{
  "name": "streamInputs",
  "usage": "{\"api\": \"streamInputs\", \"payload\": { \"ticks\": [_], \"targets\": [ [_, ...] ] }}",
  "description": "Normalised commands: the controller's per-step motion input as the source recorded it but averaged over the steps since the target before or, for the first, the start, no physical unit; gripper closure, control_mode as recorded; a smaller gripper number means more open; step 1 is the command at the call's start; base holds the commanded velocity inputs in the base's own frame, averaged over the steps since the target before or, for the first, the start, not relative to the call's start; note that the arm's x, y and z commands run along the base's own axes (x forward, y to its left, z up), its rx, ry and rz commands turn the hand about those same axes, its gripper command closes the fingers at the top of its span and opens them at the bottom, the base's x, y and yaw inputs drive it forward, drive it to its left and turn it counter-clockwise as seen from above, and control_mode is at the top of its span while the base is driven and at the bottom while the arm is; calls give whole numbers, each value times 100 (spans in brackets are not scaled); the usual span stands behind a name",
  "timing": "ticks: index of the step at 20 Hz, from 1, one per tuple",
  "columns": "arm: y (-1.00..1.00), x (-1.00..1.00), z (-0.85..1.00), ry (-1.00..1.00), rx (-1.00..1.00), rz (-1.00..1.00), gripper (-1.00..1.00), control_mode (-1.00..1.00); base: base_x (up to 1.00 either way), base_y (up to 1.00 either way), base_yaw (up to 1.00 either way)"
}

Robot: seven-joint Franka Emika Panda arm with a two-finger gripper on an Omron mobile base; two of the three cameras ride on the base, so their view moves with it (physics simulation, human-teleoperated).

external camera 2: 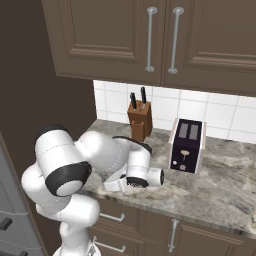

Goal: Retrieve the wine glasses from the counter and place one next to each plate.

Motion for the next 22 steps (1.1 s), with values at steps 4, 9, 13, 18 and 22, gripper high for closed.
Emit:
{"api": "streamInputs", "payload": {
  "ticks": [4, 9, 13, 18, 22],
  "targets": [
    [0, 30, -29, 0, 0, 0, -100, -100, 0, 0, 0],
    [0, 20, -21, 0, 0, 0, -100, -100, 0, 0, 0],
    [0, 18, -23, 0, 0, 0, 100, -100, 0, 0, 0],
    [6, 14, -28, 0, 0, -2, 100, -100, 0, 0, 0],
    [26, 14, -27, 0, 0, -4, 100, -100, 0, 0, 0]
  ]
}}
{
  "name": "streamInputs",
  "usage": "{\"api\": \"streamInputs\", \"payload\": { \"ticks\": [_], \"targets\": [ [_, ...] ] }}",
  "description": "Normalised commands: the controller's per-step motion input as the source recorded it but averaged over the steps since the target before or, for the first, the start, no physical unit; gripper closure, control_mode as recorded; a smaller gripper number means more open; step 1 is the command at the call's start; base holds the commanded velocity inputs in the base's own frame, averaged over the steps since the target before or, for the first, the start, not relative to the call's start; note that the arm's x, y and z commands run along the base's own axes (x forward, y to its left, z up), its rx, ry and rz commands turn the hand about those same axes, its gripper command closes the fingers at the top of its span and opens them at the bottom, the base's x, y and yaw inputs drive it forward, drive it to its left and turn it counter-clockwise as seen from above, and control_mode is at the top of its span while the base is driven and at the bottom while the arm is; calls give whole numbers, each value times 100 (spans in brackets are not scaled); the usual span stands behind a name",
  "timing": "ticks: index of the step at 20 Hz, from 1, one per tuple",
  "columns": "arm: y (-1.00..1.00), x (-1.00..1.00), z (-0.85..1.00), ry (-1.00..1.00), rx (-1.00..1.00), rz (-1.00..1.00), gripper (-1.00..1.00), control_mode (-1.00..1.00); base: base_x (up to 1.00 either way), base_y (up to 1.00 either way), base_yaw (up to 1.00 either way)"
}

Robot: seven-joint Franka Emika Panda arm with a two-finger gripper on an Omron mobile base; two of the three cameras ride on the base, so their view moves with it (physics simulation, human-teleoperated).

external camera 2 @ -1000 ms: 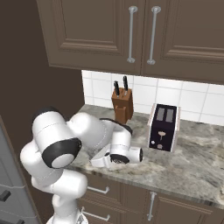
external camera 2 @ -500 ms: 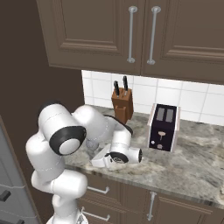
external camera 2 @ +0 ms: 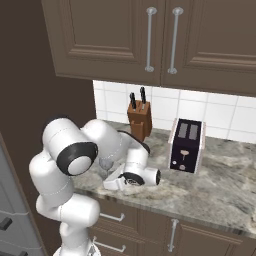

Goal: Retrieve the wine glasses from the counter and place one next to each plate.

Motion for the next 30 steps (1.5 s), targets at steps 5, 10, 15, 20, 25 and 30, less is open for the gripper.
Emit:
{"api": "streamInputs", "payload": {
  "ticks": [5, 10, 15, 20, 25, 30],
  "targets": [
    [3, -4, -2, -12, 0, -1, 100, -100, 0, 0, 0],
    [0, -36, 70, -31, 0, 0, 100, -100, 0, 0, 0],
    [1, -44, 100, -12, 0, -1, 100, -100, 0, 0, 0],
    [0, -49, 100, -1, 0, -1, 100, -100, 0, 0, 0],
    [1, -64, 100, -1, 0, 0, 100, -100, 0, 0, 0],
    [0, -72, 89, 0, 0, 0, 100, -100, 0, 0, 0]
  ]
}}
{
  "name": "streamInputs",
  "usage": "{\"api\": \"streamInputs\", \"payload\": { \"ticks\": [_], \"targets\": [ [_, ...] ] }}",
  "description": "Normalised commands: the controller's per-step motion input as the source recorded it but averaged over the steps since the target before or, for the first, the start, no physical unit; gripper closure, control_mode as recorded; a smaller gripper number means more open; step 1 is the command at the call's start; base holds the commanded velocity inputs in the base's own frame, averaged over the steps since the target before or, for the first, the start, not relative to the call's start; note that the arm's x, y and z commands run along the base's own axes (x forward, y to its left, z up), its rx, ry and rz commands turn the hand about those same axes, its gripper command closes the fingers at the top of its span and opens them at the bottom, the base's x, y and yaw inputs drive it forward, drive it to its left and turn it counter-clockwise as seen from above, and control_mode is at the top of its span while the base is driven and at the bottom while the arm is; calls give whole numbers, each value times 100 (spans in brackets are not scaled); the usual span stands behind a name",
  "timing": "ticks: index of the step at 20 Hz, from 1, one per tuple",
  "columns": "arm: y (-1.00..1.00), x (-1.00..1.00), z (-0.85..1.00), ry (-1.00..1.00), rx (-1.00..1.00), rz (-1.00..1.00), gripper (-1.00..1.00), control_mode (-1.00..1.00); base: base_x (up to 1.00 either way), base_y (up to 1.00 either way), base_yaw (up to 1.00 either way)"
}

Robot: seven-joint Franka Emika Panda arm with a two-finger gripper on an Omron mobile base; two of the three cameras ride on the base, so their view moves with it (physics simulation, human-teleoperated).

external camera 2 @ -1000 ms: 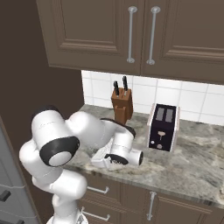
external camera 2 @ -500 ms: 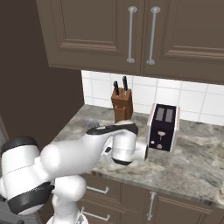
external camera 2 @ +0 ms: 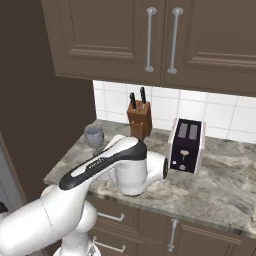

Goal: Retrieve the wine glasses from the counter and place one next to each plate.

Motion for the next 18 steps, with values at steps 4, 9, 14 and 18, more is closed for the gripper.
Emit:
{"api": "streamInputs", "payload": {
  "ticks": [4, 9, 14, 18],
  "targets": [
    [0, -48, 48, -2, 0, 0, 100, -100, 0, 0, 0],
    [0, -38, 58, -9, 0, 0, 100, -100, 0, 0, 0],
    [0, -59, 65, -11, 0, 0, 100, -100, 0, 0, 0],
    [0, 0, 0, 0, 0, 0, 100, 100, -98, 7, 0]
  ]
}}
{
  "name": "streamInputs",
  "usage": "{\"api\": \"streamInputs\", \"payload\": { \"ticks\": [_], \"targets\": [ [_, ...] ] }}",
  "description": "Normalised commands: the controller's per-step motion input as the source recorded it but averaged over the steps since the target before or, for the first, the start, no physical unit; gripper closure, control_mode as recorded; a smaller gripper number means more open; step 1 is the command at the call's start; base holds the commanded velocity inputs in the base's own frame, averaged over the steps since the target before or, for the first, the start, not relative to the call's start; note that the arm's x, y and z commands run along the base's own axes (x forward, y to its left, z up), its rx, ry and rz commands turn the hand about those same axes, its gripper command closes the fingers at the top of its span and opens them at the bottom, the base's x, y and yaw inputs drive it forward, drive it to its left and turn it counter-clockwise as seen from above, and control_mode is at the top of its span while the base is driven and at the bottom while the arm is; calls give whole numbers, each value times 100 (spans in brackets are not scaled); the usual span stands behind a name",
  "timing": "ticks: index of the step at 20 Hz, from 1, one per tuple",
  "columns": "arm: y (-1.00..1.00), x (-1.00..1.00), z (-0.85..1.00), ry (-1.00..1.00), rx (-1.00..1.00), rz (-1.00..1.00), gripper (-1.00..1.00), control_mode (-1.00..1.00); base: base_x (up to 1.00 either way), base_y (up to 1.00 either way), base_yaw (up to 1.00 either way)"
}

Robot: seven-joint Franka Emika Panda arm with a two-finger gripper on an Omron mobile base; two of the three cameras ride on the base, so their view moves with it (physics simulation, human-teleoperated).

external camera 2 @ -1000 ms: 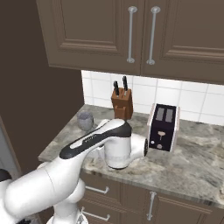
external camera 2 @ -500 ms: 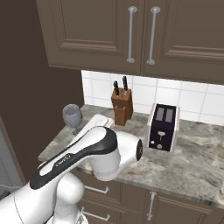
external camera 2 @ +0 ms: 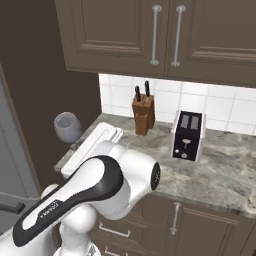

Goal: Retrieve the wine glasses from the counter and place one next to each plate.

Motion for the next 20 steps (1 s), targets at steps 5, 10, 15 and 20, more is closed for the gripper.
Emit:
{"api": "streamInputs", "payload": {
  "ticks": [5, 10, 15, 20],
  "targets": [
    [0, 0, 0, 0, 0, 0, 100, 100, -100, 2, 0],
    [0, 0, 0, 0, 0, 0, 100, 100, -100, 7, -20],
    [0, 0, 0, 0, 0, 0, 100, 100, -100, -42, -5],
    [0, 0, 0, 0, 0, 0, 100, 100, -100, -18, 0]
  ]
}}
